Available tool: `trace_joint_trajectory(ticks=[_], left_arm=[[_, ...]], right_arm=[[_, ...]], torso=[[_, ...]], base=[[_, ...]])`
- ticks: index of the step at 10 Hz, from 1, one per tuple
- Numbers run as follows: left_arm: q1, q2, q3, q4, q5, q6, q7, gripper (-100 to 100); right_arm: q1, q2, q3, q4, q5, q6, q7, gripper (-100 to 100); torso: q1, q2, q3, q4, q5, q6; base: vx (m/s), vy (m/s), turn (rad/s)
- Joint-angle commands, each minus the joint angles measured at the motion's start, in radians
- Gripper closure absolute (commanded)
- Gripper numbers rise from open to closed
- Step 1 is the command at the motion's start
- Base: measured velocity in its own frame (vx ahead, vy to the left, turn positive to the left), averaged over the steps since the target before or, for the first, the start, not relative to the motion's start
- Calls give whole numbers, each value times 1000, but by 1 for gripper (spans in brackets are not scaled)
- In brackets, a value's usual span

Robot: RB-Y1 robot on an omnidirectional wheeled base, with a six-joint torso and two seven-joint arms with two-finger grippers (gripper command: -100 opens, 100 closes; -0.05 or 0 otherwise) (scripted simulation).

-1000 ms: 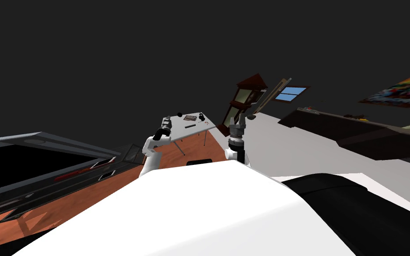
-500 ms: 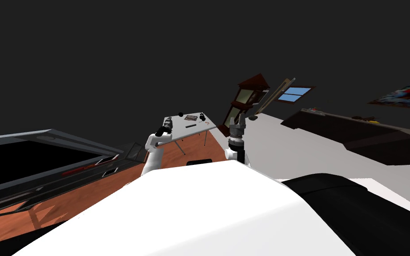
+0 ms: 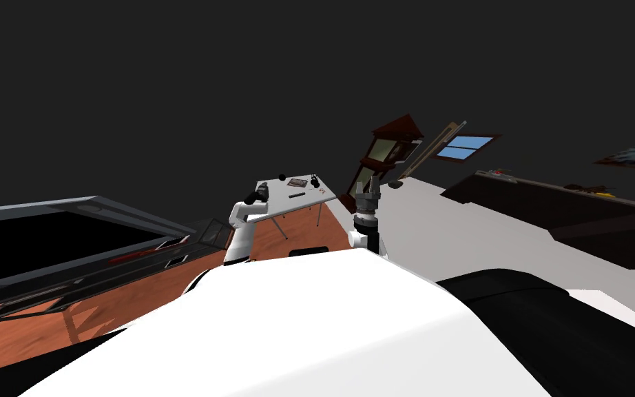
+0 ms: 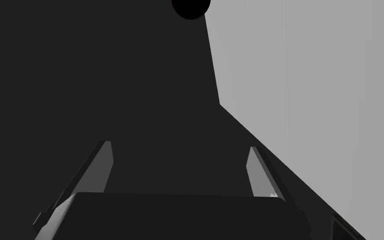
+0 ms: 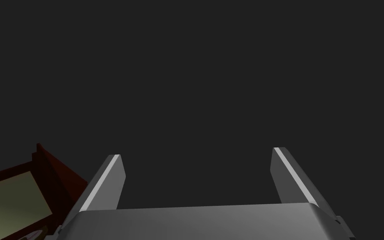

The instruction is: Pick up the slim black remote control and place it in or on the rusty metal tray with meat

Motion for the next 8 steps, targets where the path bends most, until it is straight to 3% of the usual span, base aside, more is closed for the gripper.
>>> trace_joint_trajectory(ticks=[1, 3, 4, 6, 7, 8], left_arm=[[-50, -8, 10, 50, -6, 50, 6, -100], [-56, -8, 10, 57, -6, 97, 6, -100], [-107, -11, 20, 111, -5, 129, 11, -100], [-108, -11, 20, 112, -5, 167, 11, -100], [-157, -14, 29, 161, -4, 207, 16, -100], [-159, -14, 29, 168, -4, 232, 16, -100]], right_arm=[[0, 0, 0, 0, 0, 0, 0, 0], [0, 0, 0, 0, 0, 0, 0, 0], [0, 0, 0, 0, 0, 0, 0, 0], [0, 0, 0, 0, 0, 0, 0, 0], [0, 0, 0, 0, 0, 0, 0, 0], [0, 0, 0, 0, 0, 0, 0, 0]], torso=[[0, 0, 0, 0, 0, 0], [-1, 0, 0, 0, 0, 0], [0, 0, 0, 0, 0, 0], [0, -1, 0, 0, 0, 0], [0, 0, 0, 0, 0, 0], [0, -1, 0, 0, 0, 0]], base=[[14, -34, 94], [10, -23, 19], [19, -23, 87], [13, -20, 27], [20, -28, 78], [27, -34, 56]])
